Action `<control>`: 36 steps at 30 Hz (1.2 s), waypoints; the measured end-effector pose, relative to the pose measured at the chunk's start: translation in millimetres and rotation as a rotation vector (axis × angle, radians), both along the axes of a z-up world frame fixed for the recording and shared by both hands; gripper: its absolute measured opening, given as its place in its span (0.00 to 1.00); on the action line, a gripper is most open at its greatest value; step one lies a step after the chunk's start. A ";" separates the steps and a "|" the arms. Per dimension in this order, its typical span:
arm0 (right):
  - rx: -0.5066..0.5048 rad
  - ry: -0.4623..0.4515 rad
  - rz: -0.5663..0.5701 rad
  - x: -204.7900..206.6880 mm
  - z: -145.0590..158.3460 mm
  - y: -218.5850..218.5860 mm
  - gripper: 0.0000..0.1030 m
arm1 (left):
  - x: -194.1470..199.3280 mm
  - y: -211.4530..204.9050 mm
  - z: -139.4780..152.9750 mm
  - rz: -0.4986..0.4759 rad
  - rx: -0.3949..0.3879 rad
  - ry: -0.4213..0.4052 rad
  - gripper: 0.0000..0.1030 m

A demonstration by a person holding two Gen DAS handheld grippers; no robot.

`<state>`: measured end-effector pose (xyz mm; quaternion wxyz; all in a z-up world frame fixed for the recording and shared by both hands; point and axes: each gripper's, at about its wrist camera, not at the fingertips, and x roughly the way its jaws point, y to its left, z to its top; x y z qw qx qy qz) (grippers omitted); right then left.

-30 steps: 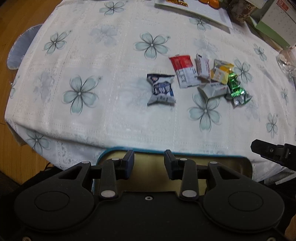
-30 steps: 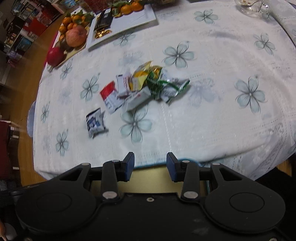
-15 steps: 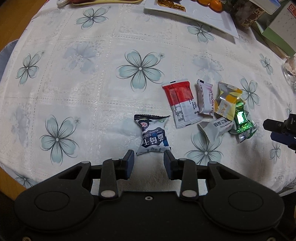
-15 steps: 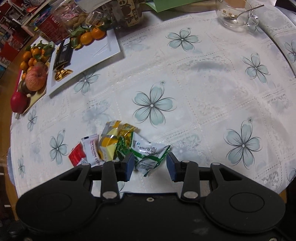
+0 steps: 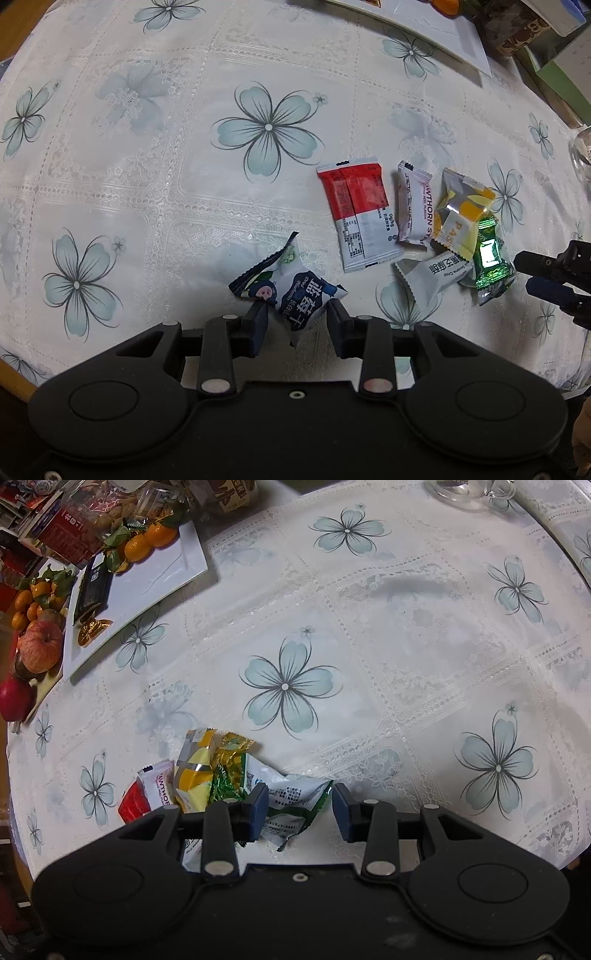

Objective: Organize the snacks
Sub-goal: 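Grasp the blue-and-white milk candy with the left tool while the right tool grasps a green-white snack pack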

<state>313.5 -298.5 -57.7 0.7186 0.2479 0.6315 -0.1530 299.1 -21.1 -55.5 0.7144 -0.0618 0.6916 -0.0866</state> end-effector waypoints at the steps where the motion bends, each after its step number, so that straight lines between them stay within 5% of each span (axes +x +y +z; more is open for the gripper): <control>1: -0.001 0.001 0.001 0.4 -0.3 0.0 0.40 | 0.8 -1.2 -0.6 0.003 0.000 0.002 0.44; 9: 0.014 0.009 0.026 0.8 -4.5 4.7 0.40 | 5.3 6.7 -2.9 0.064 -0.023 0.014 0.45; 15: 0.182 0.068 0.132 -2.6 -16.5 23.7 0.40 | 11.1 21.1 1.0 0.120 0.041 -0.008 0.45; 23: -0.074 -0.095 0.058 1.2 12.5 14.8 0.40 | 12.6 36.4 -0.7 0.160 0.029 0.022 0.44; 29: -0.040 -0.047 0.063 13.1 -6.9 16.6 0.41 | 9.8 38.9 2.7 0.126 -0.002 0.022 0.44; 36: 0.006 -0.002 0.193 2.8 -8.2 30.8 0.41 | 11.4 56.5 6.8 0.181 -0.024 0.014 0.44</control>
